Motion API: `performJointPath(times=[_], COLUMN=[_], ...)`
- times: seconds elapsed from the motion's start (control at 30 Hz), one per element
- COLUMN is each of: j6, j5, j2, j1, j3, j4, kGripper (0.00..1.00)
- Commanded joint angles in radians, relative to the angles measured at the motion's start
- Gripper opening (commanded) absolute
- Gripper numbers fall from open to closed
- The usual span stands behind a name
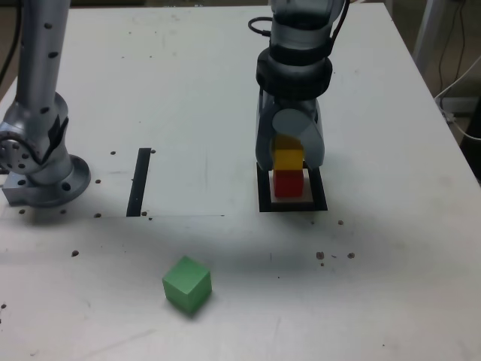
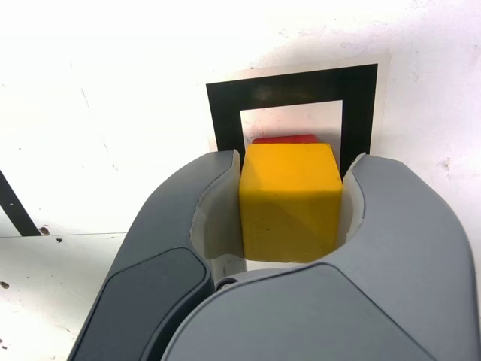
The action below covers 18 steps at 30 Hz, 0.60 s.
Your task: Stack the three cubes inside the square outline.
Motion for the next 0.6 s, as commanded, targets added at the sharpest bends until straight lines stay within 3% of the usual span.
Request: performJointPath(times=[0.0, 0.4, 0.57], j6=[0.001, 0.001, 0.001], j5=[-0.006, -0.038, -0.033], j2=[0.005, -0.011, -0.014], j1=[-0.004, -0.023, -0.026], j3=[0.003, 0.007, 0.009], j4=[-0.003, -0.008, -0.016], kGripper=[0.3, 0.3, 0.3])
